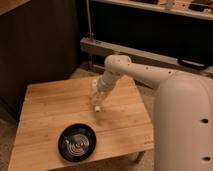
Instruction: Place the bottle in the ceramic bowl
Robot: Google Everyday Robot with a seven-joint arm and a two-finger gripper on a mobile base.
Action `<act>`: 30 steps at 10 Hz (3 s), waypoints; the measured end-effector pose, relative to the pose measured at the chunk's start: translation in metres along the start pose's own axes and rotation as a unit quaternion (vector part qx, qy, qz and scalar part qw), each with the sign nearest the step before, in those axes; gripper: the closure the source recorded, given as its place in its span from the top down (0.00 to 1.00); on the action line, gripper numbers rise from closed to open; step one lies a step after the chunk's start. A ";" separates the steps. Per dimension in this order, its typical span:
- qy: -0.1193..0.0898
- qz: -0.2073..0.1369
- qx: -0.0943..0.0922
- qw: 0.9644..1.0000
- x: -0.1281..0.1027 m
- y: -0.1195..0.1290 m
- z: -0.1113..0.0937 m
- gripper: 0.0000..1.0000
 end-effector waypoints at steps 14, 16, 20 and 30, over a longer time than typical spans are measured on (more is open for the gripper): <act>0.069 -0.236 -0.028 0.969 0.075 0.128 0.006 0.03; 0.046 -0.246 -0.043 0.967 0.102 0.136 -0.002 0.03; 0.062 -0.253 -0.062 0.964 0.165 0.140 0.007 0.03; 0.068 -0.218 -0.139 0.964 0.184 0.097 0.049 0.62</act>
